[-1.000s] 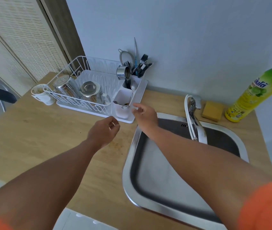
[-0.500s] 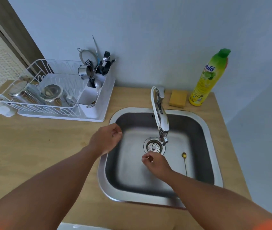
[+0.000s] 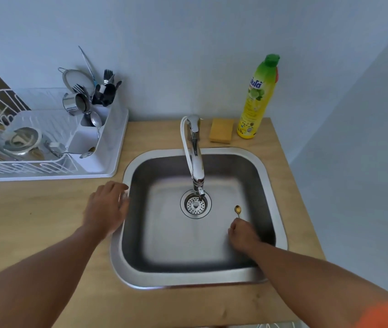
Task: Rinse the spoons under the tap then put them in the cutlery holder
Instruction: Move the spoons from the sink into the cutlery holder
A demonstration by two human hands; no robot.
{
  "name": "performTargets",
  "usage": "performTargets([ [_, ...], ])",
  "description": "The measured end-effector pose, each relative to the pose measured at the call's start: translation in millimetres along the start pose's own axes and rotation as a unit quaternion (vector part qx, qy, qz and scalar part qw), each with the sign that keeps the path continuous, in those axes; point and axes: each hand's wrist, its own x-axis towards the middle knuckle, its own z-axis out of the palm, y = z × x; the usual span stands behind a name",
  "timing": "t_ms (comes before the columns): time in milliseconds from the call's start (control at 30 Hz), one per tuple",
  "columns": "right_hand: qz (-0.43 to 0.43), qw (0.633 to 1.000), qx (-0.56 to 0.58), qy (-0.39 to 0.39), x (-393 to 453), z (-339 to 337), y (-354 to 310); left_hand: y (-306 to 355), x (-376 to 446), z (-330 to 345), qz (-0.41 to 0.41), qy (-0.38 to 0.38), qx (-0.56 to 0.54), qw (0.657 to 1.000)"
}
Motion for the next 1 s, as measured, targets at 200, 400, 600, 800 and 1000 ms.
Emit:
performTargets([
  [200, 0.067, 0.997, -0.016, 0.019, 10, -3, 3, -18, -24, 16, -0.026, -0.012, -0.006, 1.000],
  [400, 0.126, 0.990, 0.014, 0.058, 16, 5, -2, -20, -28, 22, -0.042, -0.020, -0.027, 0.999],
  [600, 0.167, 0.985, 0.006, 0.048, 16, 2, -9, -26, -27, 26, -0.048, -0.073, -0.002, 0.996],
  [800, 0.115, 0.991, -0.061, -0.020, 2, -6, -15, -27, -27, 28, -0.057, -0.088, 0.006, 0.994],
  [1000, 0.018, 0.996, -0.078, -0.026, -19, 13, -70, -25, -27, 27, -0.064, -0.081, 0.011, 0.995],
])
